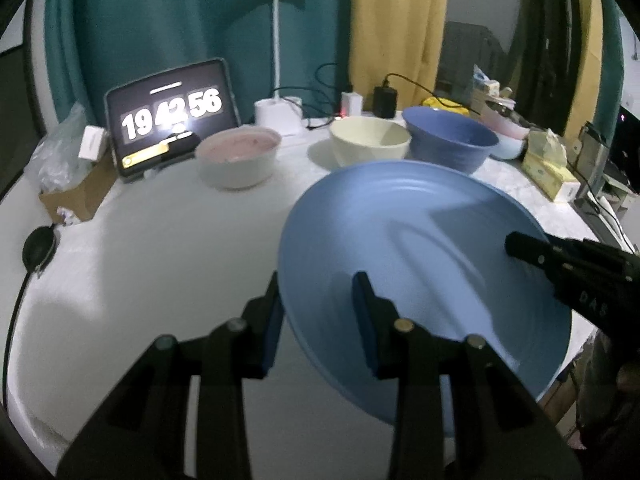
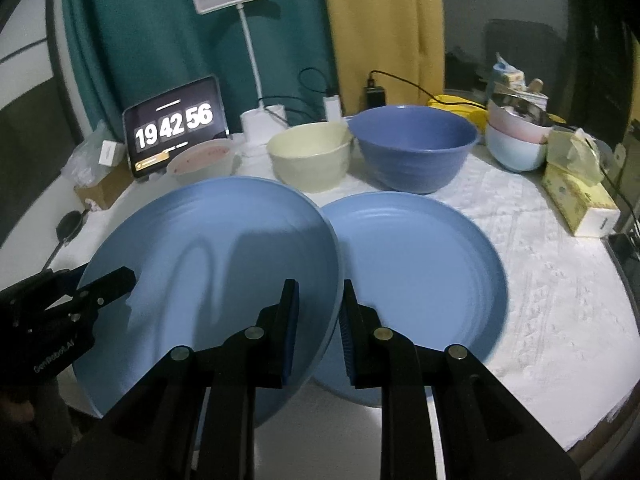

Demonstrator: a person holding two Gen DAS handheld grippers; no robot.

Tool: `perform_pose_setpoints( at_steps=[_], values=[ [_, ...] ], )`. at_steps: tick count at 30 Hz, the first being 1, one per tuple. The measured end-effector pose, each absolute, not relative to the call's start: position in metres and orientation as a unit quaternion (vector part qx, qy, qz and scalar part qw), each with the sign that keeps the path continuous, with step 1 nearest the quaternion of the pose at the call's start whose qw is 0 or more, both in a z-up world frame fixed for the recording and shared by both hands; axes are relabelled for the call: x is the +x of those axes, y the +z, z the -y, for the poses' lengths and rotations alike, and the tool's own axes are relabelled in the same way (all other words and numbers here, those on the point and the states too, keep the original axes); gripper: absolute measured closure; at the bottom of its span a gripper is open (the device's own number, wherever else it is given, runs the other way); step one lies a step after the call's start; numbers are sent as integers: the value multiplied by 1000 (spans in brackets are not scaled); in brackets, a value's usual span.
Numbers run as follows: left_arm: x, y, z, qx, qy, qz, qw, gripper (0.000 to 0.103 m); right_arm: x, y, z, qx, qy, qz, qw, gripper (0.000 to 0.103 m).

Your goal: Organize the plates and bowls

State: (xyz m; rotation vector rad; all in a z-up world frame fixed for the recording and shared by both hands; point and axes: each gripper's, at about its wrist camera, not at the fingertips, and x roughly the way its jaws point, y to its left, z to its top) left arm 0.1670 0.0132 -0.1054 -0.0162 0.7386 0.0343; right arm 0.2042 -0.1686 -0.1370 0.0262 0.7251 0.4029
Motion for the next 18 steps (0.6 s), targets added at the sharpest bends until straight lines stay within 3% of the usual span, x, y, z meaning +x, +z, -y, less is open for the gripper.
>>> perform_pose_setpoints(
  at_steps=[18],
  values=[
    [199,-107,47,26,-22,-370,928,69,227,-147,228,51,157,-357,919,82]
  ],
)
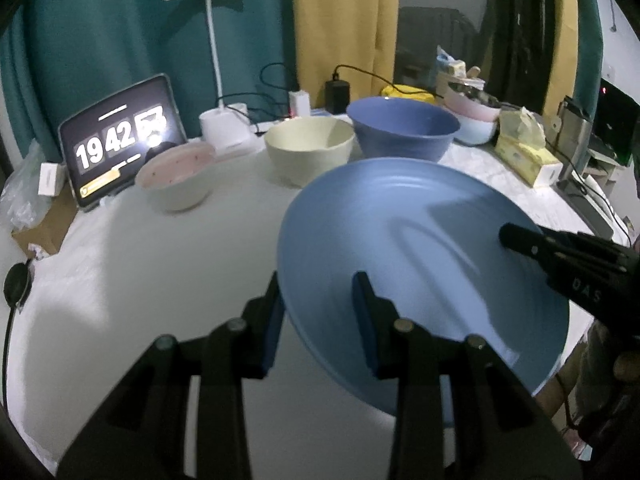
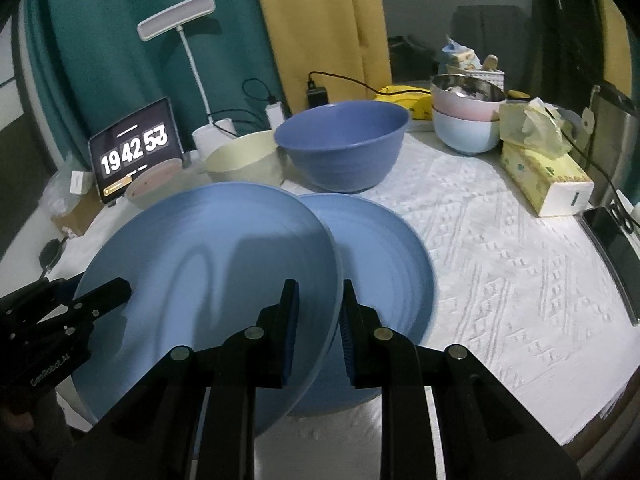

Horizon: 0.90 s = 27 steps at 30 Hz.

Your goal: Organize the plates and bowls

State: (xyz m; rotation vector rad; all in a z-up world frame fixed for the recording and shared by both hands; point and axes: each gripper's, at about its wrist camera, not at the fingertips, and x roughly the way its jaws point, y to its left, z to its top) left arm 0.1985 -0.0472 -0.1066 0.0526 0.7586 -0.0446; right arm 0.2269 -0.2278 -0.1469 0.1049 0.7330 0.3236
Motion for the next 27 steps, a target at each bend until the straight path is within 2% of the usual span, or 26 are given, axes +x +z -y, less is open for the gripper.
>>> perform_pose_setpoints(
  at_steps=[27],
  values=[
    [249,-133,90,37,-50,-399,915,68,264,-167,270,63,120,-373,918,82]
  ],
)
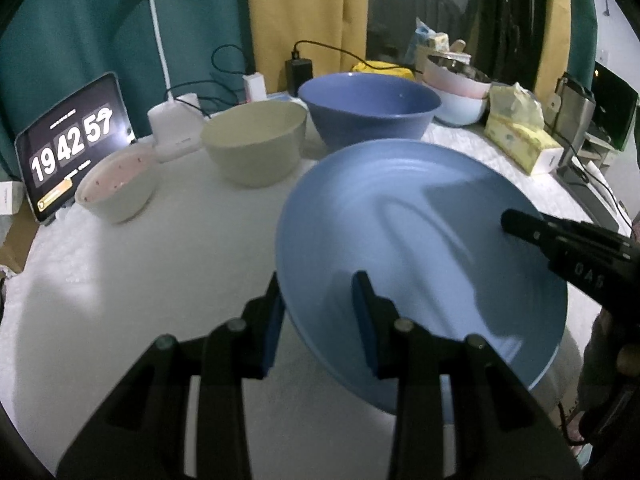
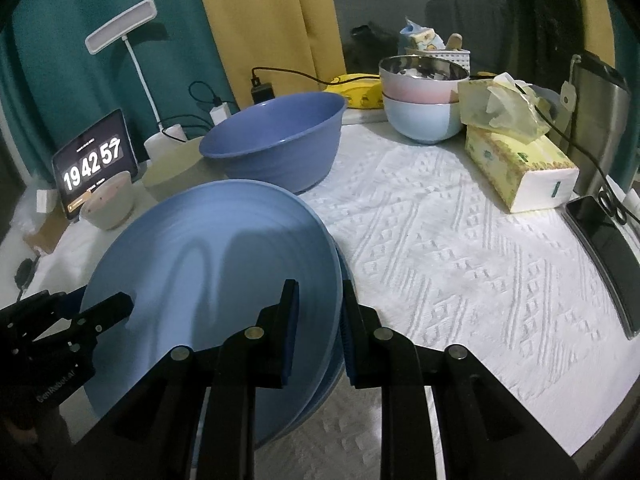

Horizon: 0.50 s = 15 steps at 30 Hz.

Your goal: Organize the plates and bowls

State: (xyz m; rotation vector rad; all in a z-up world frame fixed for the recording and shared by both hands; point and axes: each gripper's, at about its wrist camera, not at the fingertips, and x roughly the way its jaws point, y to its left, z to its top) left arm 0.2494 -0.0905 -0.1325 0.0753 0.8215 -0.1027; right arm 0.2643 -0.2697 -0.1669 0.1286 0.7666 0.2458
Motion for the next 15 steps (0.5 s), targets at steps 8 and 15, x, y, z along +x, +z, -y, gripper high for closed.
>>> perform_pose_setpoints(
  at_steps=[8,15],
  values=[
    [256,-141,95,45,-42,-409,911,67,267,-170,272,62,115,-376,917,82],
    [256,-140,94,46,-40,-412,909,66,267,-169,275,70,103,-379,917,80]
  ],
)
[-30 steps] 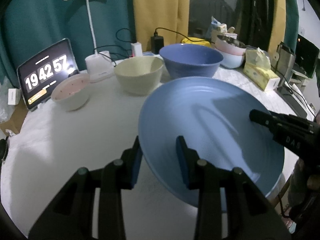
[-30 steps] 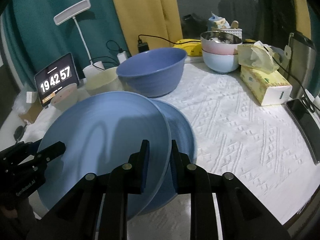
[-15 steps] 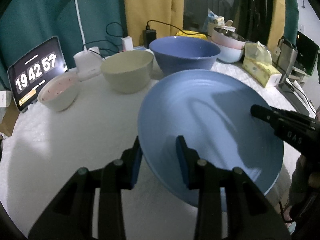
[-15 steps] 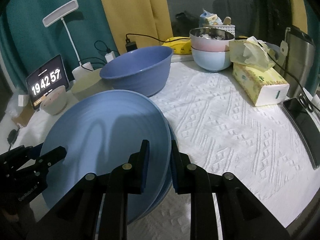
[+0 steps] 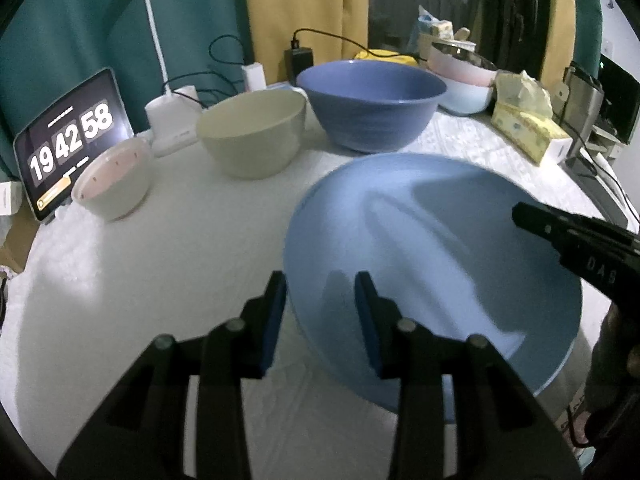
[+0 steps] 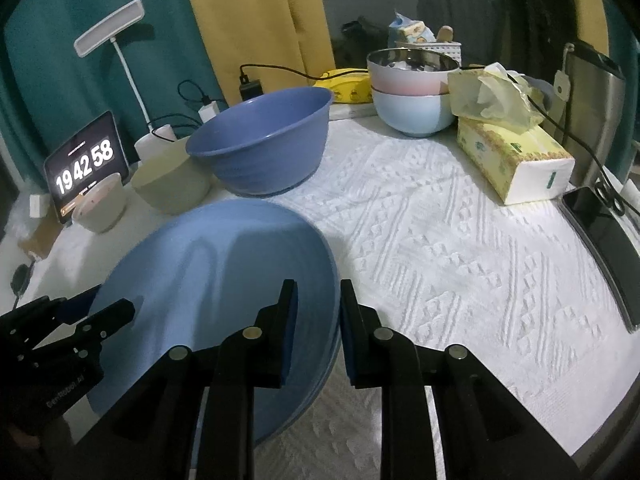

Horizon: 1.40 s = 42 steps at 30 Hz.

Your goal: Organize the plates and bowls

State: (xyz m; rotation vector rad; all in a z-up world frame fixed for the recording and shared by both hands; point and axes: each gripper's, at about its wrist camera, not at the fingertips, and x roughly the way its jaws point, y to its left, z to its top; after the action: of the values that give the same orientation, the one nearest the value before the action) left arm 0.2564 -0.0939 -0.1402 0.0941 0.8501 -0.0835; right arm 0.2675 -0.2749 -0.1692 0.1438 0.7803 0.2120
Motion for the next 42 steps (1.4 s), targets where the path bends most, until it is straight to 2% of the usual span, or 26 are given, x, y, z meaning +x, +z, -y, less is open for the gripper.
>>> perform_pose_setpoints(
  at_steps=[5,7,17,29,42],
  values=[
    [255,-138,89,37,-35,-410,911,60,264,-165,276,71,96,-374,920,77],
    [254,-136,85,31,-32,-407,912,59,263,-164,276,73,94,-371,921,69],
    [257,-137,71,2,-14,-411,912,59,266,-167,280,79,90,-378,918,63],
    [275,-157,68,-42,-27,-444,895,58,281,-187,289,112,90,-411,900,62],
    [283,-163,72,-64,-54,-432,898,58,289,-197,282,145,136,-422,884,60]
  ],
)
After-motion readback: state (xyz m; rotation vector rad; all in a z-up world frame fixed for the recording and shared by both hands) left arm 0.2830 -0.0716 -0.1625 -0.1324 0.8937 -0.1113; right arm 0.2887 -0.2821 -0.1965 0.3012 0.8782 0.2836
